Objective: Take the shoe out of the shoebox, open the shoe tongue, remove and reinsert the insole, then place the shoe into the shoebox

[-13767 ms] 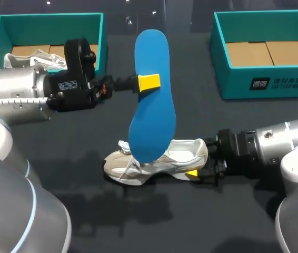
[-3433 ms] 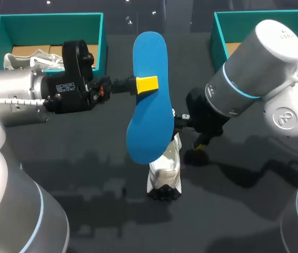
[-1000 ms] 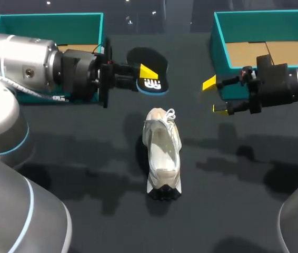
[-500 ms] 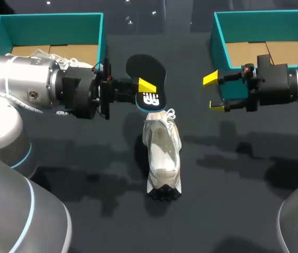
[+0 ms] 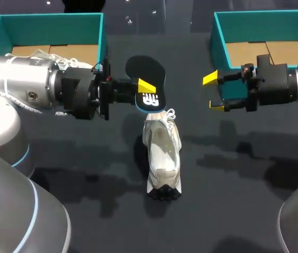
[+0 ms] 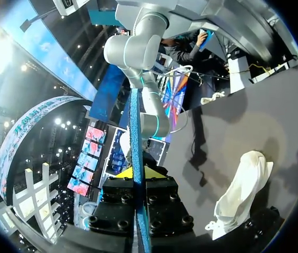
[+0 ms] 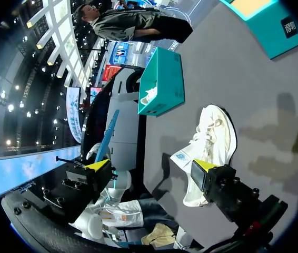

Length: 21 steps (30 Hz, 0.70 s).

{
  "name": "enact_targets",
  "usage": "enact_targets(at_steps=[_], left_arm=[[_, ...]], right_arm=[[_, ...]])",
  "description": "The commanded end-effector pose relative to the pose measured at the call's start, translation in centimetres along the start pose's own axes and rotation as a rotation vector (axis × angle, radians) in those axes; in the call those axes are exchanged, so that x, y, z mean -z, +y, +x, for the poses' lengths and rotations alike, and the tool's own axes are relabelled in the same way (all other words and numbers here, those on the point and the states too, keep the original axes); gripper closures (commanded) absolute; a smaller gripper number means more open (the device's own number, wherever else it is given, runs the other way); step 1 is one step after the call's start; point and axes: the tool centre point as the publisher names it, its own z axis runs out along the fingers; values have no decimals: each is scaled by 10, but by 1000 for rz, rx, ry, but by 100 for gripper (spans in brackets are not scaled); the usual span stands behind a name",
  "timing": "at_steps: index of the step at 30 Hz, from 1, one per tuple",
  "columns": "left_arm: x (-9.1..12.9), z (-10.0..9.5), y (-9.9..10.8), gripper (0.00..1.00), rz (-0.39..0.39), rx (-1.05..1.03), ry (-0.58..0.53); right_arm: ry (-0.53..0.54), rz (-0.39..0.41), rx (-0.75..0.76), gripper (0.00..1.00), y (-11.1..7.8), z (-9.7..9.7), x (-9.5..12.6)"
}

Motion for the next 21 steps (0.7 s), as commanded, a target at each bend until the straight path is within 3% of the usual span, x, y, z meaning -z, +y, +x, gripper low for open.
enact_targets(at_steps=[1, 9, 21], left_arm=[[3, 9, 5, 100, -2, -96, -12], [-2, 35, 11, 100, 28, -159, -45], [-10, 54, 24, 100, 37, -213, -11]], right_arm=[[7, -9, -7, 0, 2, 1, -3], [88, -13, 2, 0, 5, 12, -12], [109, 27, 1, 0, -10, 25, -34]])
